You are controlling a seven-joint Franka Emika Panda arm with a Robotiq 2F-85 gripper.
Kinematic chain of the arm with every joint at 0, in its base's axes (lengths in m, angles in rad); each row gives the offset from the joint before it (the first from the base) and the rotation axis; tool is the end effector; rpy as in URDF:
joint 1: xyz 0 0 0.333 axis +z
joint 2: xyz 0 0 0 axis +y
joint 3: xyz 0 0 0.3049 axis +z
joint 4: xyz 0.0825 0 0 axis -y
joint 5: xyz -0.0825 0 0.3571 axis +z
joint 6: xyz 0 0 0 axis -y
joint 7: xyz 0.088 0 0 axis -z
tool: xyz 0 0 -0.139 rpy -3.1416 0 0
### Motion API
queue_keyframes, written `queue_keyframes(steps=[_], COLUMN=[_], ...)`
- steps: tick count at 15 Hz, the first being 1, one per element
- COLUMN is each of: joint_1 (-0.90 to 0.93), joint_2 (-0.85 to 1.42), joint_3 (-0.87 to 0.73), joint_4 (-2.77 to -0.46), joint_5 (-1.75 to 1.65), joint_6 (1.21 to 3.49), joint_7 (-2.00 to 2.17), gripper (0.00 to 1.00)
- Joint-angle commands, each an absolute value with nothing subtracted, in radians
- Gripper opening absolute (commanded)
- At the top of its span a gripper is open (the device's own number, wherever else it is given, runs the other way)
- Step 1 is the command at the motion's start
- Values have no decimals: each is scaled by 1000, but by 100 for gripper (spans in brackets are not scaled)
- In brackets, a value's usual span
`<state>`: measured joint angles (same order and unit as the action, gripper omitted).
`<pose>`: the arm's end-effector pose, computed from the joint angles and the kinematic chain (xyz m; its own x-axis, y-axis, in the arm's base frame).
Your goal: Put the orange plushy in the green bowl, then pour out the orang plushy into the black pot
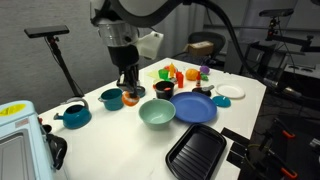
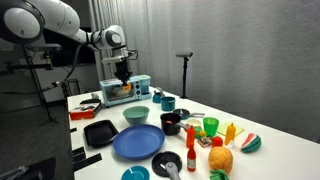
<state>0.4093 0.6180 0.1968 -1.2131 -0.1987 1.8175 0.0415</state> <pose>0.6016 0.3519 0.3870 0.8376 0.5463 -0.0003 0.5446 -0.8349 0.0790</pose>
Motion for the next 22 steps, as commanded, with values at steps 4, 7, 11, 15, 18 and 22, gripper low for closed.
queue_keyframes(steps=[4, 7, 11, 15, 18, 22], joint_1=[322, 321, 321, 327, 330, 347], joint_2=[473, 469, 486, 500, 508, 515], joint_3=[156, 120, 98, 89, 92, 108], joint_4=[-1504, -1601, -1674, -1695, -1688, -1651], joint_5=[-97, -102, -93, -102, -107, -128], joint_6=[1915, 2018, 2108, 2128, 2134, 2176], joint_7=[294, 397, 470, 498, 495, 433], gripper=[1, 1, 30, 51, 76, 100])
